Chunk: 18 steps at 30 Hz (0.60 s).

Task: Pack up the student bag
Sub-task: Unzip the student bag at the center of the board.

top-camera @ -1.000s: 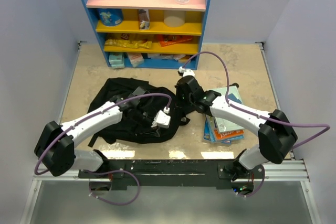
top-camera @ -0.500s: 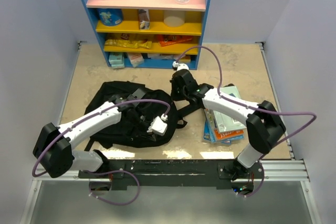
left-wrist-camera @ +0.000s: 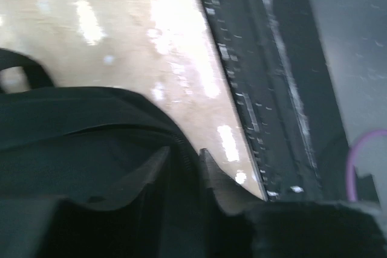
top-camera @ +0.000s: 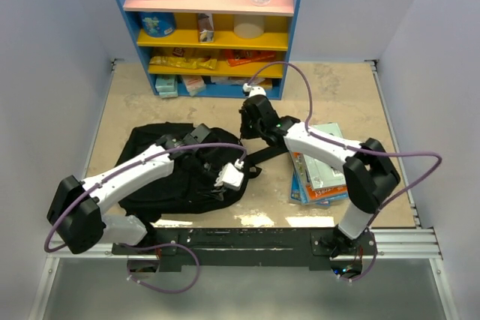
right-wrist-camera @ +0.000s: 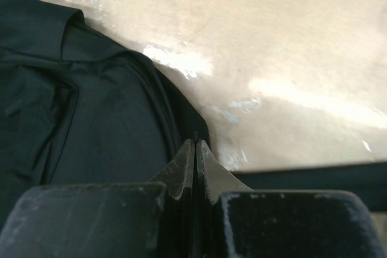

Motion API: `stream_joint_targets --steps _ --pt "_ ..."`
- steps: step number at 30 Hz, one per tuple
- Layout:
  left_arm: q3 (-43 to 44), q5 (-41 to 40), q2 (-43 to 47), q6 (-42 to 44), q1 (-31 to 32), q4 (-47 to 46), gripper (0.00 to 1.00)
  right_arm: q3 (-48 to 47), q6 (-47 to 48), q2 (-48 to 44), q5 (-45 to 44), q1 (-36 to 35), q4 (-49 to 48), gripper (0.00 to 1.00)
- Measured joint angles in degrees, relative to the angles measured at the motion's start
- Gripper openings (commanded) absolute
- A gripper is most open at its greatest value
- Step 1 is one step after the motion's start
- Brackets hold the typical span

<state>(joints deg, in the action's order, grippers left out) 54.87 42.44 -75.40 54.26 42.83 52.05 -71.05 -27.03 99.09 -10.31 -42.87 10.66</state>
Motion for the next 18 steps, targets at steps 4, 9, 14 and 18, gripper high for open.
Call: stream_joint_targets --steps 4,9,14,18 --pt "3.63 -3.30 -1.09 -10.10 -1.25 -5.84 0.70 5.33 -1.22 -6.62 -2.47 0.48 -0.46 0.00" --pt "10.12 -3.72 -4.74 -21.03 -2.82 -12.72 1.00 9.64 -3.52 -11.50 -4.66 0.55 -0.83 0.00" --pt "10.08 -4.28 -7.37 -31.78 -2.27 -20.33 1.00 10.45 -4.85 -11.72 -5.40 0.57 -0.81 0.00" --pt "8.39 -7.89 -10.99 -40.28 -0.74 -25.88 1.00 10.45 -5.20 -11.74 -5.68 0.57 -0.79 0.00"
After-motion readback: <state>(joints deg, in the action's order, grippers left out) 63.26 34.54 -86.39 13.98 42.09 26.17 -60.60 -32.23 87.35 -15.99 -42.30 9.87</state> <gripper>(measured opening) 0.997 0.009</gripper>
